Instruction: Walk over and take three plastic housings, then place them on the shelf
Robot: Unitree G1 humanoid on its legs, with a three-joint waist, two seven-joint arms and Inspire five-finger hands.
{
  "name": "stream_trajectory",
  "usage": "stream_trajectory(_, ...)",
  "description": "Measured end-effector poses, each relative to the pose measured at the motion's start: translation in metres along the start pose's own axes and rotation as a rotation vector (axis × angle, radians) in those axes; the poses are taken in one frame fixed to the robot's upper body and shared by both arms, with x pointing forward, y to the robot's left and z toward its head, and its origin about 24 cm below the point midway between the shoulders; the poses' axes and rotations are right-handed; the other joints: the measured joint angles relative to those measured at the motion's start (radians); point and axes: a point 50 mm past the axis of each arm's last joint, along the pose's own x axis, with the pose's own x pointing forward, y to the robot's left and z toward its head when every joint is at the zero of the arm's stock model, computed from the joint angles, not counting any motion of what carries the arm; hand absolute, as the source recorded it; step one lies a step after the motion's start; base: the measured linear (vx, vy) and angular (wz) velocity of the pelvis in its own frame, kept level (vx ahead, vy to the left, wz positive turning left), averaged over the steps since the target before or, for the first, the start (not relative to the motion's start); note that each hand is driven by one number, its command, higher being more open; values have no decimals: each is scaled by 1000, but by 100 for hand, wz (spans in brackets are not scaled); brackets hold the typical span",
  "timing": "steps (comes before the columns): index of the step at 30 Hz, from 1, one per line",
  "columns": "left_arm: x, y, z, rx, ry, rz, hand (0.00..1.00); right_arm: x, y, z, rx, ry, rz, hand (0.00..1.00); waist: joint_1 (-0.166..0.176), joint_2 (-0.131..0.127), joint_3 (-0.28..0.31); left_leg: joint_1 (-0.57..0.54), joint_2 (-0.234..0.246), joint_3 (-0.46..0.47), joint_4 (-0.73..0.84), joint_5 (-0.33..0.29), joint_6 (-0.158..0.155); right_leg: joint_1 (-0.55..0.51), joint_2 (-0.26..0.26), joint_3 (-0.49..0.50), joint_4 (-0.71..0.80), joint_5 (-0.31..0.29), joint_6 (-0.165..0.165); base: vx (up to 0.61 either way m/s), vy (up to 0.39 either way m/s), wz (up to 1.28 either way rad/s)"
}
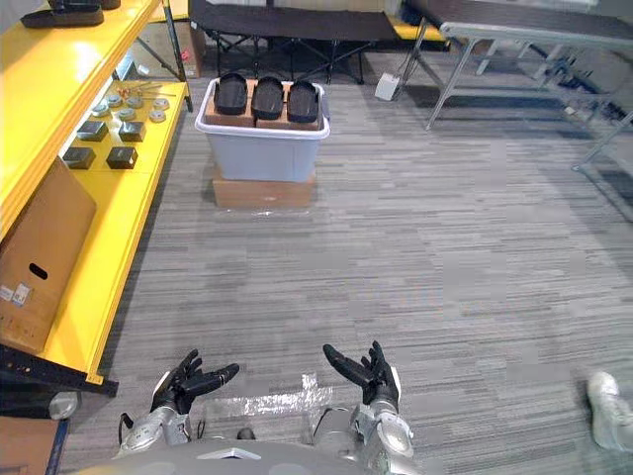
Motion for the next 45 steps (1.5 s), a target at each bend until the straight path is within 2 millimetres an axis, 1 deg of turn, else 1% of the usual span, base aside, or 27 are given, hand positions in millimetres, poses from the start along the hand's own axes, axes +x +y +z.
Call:
stream_trajectory(2,3,1,13,7,-43,-24,100,0,3,2,-32,-7,17,100,-8,-3,3,-1,23,-20,17,-14,-11,-22,65,15,-146,20,22,188,48,29)
stream_trajectory(3,4,-1,22,-7,-73,-48,100,0,5,5,-42,-23,22,100,-12,-13,5,1,24,-32,17,-19,-20,-37,93,31,-255,44,56,231,-5,29)
stream_trajectory(5,6,-5,31,-1,-106,-72,100,1,7,9,-40,-29,18,100,-10,-33,14,31,8,-40,21,-37,-46,-44,109,51,-389,111,55,280,-40,29)
stream_trajectory(6,6,-6,32,6,-115,-76,100,1,7,9,-39,-24,17,100,-10,-38,15,38,3,-43,29,-50,-58,-40,106,57,-398,119,43,336,-126,31)
stream_trajectory(7,6,-9,33,18,-127,-95,100,0,7,6,-40,-9,17,100,-9,-44,12,46,7,-59,86,-109,-79,-39,109,73,-383,122,-10,226,-106,27)
stream_trajectory(9,6,-12,37,14,-143,-109,100,-1,6,5,-40,-4,18,100,-7,-39,4,24,32,-68,187,-202,-105,-40,112,79,-310,84,-67,299,-178,16)
stream_trajectory(11,5,-18,34,-16,-138,-112,100,0,3,7,-66,10,34,100,4,22,-34,12,130,-37,315,-308,-177,-42,179,64,-229,61,-91,511,-285,-19)
stream_trajectory(12,6,-19,37,-39,-144,-113,100,1,3,8,-70,10,44,100,10,20,-36,-20,152,-26,415,-310,-182,-34,184,57,-225,76,-103,482,-244,-11)
stream_trajectory(13,8,-23,41,-78,-154,-113,100,2,0,10,-78,7,48,100,6,42,-25,-124,236,24,667,-279,-196,-2,217,43,-240,66,-142,513,-246,6)
stream_trajectory(14,9,-31,42,-111,-156,-127,100,3,-4,14,-94,2,48,100,9,64,-7,-231,316,35,916,-210,-162,65,253,35,-296,64,-161,513,-246,1)
stream_trajectory(15,9,-35,40,-124,-151,-132,100,4,-6,16,-100,4,47,100,12,66,1,-266,328,30,974,-216,-161,93,256,36,-306,61,-168,682,-269,-6)
stream_trajectory(17,8,-42,36,-163,-134,-145,100,5,-7,18,-98,0,49,100,17,50,21,-333,301,16,972,-230,-171,197,256,46,-366,53,-180,521,-188,-16)
stream_trajectory(20,5,-48,32,-179,-135,-175,100,11,-3,31,-109,-51,60,100,49,31,39,-417,153,-20,593,-182,-180,311,250,87,-477,48,-175,472,-98,-46)
stream_trajectory(22,1,-54,27,-204,-130,-188,100,15,-4,41,-132,-81,41,100,80,73,48,-455,90,-95,224,-9,-205,358,275,139,-509,24,-135,353,47,-65)
stream_trajectory(24,-1,-56,23,-213,-123,-187,100,15,-5,41,-144,-80,36,100,87,113,49,-469,109,-114,192,34,-199,413,310,158,-528,-9,-108,383,181,-43)
stream_trajectory(25,-2,-51,22,-208,-118,-176,100,11,-4,31,-149,-48,37,100,95,110,42,-449,107,-111,208,113,-148,454,306,177,-498,-80,-95,371,207,-27)
stream_trajectory(26,-2,-47,23,-202,-121,-171,100,10,-2,28,-148,-40,43,100,94,89,36,-440,94,-90,213,133,-124,455,285,184,-469,-117,-92,428,220,-19)
stream_trajectory(28,-1,-38,27,-127,-135,-169,100,8,1,23,-144,-26,56,100,90,-6,-9,-425,16,-10,211,144,-57,407,166,187,-311,-227,-44,547,184,-15)
stream_trajectory(29,0,-39,29,-105,-137,-171,100,11,2,28,-148,-37,63,100,94,-19,-9,-407,-8,0,191,148,-10,343,125,174,-156,-248,-30,665,188,-13)
stream_trajectory(31,0,-40,29,-88,-133,-175,100,14,6,29,-146,-36,70,100,83,-25,-3,-339,-31,0,150,142,28,214,36,133,151,-194,-8,497,147,7)
stream_trajectory(33,0,-36,29,-70,-128,-171,100,13,13,24,-137,-18,84,100,73,-22,0,-262,-27,-6,149,115,39,200,13,94,180,-207,-21,455,101,9)
stream_trajectory(35,1,-33,34,-59,-144,-165,100,15,25,26,-153,-33,125,100,72,18,14,-175,20,-19,128,87,17,179,60,60,7,-199,-8,433,36,-9)
stream_trajectory(38,5,-31,45,-43,-182,-167,100,16,36,31,-137,-65,147,100,70,30,18,-143,43,-47,89,60,-16,105,105,98,-240,-143,53,203,-26,10)
stream_trajectory(40,8,-27,51,-40,-204,-155,100,15,41,28,-121,-58,153,100,68,5,25,-137,37,-69,89,34,-43,34,101,167,-410,10,71,256,-121,34)
stream_trajectory(43,6,-18,43,-47,-180,-127,100,3,32,5,-151,4,140,100,65,-40,20,-117,21,-124,170,-54,-83,50,87,196,-399,123,35,272,-247,52)
stream_trajectory(44,5,-17,39,-59,-171,-119,100,2,29,2,-152,13,131,100,64,-39,19,-128,24,-136,207,-91,-94,49,85,200,-378,154,3,255,-319,52)
stream_trajectory(45,5,-19,35,-92,-153,-105,100,2,22,3,-167,18,112,100,58,-21,16,-149,53,-157,282,-142,-109,44,97,184,-326,121,-19,219,-290,37)
